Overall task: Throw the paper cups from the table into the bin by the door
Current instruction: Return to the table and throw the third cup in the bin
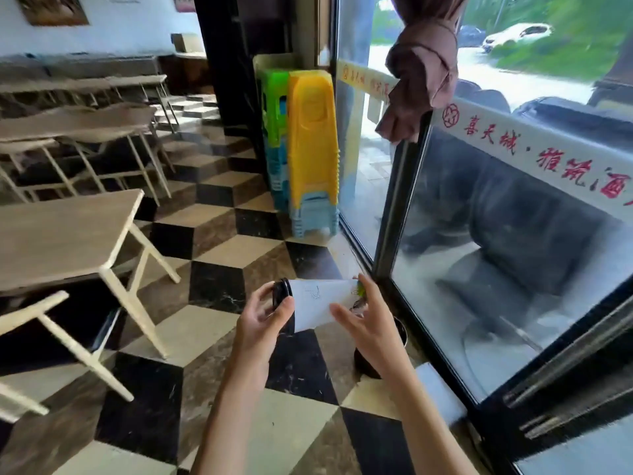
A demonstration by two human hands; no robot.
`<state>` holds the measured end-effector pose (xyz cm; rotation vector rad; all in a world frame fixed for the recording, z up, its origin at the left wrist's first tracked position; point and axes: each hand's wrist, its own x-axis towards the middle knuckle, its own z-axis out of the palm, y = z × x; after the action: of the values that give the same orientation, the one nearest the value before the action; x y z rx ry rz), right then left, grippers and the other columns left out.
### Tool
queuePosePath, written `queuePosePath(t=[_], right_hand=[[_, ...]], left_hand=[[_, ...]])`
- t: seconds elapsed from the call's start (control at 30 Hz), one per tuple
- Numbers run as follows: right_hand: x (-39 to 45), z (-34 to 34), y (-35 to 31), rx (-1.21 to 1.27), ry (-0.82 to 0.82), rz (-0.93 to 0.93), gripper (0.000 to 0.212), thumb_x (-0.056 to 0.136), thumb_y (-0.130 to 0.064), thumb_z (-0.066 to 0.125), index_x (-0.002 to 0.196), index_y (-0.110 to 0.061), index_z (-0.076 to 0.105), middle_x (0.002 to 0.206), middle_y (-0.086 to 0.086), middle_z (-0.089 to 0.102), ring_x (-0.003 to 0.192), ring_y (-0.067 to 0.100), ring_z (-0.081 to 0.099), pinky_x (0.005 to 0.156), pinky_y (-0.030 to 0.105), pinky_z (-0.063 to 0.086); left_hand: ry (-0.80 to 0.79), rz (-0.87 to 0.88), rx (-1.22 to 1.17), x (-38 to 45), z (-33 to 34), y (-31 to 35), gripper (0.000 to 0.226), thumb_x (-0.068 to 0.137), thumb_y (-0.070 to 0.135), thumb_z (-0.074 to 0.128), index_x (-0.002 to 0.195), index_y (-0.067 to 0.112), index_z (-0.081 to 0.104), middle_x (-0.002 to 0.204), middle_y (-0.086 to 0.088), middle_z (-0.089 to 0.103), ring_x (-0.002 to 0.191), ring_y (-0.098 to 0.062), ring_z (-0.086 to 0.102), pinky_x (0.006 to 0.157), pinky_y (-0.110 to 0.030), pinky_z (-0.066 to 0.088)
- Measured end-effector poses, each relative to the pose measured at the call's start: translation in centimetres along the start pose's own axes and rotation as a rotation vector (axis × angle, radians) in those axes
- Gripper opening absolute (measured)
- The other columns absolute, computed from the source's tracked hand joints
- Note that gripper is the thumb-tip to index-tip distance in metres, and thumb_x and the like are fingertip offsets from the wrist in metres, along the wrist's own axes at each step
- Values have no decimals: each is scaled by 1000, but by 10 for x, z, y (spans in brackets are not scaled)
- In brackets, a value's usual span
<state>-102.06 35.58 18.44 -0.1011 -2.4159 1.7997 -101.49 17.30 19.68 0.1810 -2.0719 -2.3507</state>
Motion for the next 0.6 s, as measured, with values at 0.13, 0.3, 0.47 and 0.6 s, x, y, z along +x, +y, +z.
queuePosePath(t=[0.13,0.3,0.47,0.6], right_hand=[[61,-22,15,-9,90,51,83,84,-37,73,152,-20,28,123,4,62,104,18,66,89,39,56],[121,-47,43,-18,186,101,80,82,-36,75,149,-24,32,112,-14,60,91,-4,65,71,15,54],[178,-83,82,-31,252,176,80,83,-34,75,149,-23,32,111,-16,56,99,6,62,86,29,56],[231,-116,129,-37,273,249,78,83,-33,74,148,-23,33,115,-10,54,102,10,60,92,35,53]], left_hand=[[-104,-21,-32,72,36,1,49,78,35,76,125,30,60,115,-2,75,93,-6,75,70,-22,60],[-187,-111,-30,145,80,-15,51,73,43,84,119,38,63,105,8,79,102,-14,73,73,-23,60],[-263,-185,-23,210,134,-44,62,62,54,87,119,40,67,114,1,77,117,-22,68,107,-48,50],[-329,-239,30,261,186,-75,63,62,61,88,119,42,68,122,2,75,120,-20,67,108,-49,50]])
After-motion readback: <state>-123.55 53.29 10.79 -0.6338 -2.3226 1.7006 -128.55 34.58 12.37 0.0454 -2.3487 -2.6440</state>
